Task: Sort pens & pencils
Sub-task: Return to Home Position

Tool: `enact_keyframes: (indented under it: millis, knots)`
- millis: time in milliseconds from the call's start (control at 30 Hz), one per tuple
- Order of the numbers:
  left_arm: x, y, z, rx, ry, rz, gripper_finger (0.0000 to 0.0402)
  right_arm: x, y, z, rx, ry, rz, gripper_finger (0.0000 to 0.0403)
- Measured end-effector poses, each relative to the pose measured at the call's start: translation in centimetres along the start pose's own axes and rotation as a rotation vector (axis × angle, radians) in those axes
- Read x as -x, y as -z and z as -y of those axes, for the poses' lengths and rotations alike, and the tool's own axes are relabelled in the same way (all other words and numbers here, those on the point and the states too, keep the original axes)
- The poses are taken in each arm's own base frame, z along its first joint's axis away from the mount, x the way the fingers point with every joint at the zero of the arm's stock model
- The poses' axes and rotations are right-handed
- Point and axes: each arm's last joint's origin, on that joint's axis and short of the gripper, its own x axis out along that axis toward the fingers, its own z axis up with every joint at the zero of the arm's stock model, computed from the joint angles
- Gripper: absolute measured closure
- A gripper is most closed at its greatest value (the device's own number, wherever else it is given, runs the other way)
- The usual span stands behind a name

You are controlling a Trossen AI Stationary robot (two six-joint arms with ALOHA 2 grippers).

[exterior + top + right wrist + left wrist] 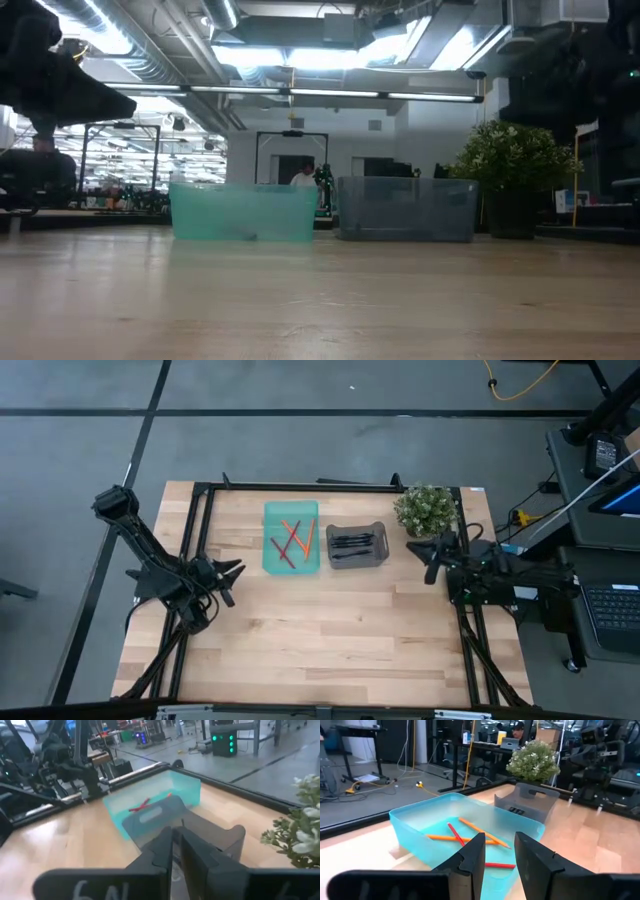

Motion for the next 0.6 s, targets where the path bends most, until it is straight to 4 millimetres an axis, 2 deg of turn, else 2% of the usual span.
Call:
enact_keyframes:
  millis: [233, 333, 600]
  knots:
    - [0.0, 0.1, 0.6, -0.031, 0.014, -0.05, 0.0303, -0.4, 1.1, 0.2, 0.018, 0.011, -0.036, 0.0367]
    - [0.0, 0.0, 1.3, -0.064, 0.025, -0.042, 0.0303, -0.4, 1.1, 0.2, -0.042, 0.006, -0.04, 0.0367]
    - [0.0, -0.4, 2.6, -0.17, 0.06, -0.066, 0.0303, -0.4, 1.2, 0.2, -0.043, 0.004, -0.042, 0.0367]
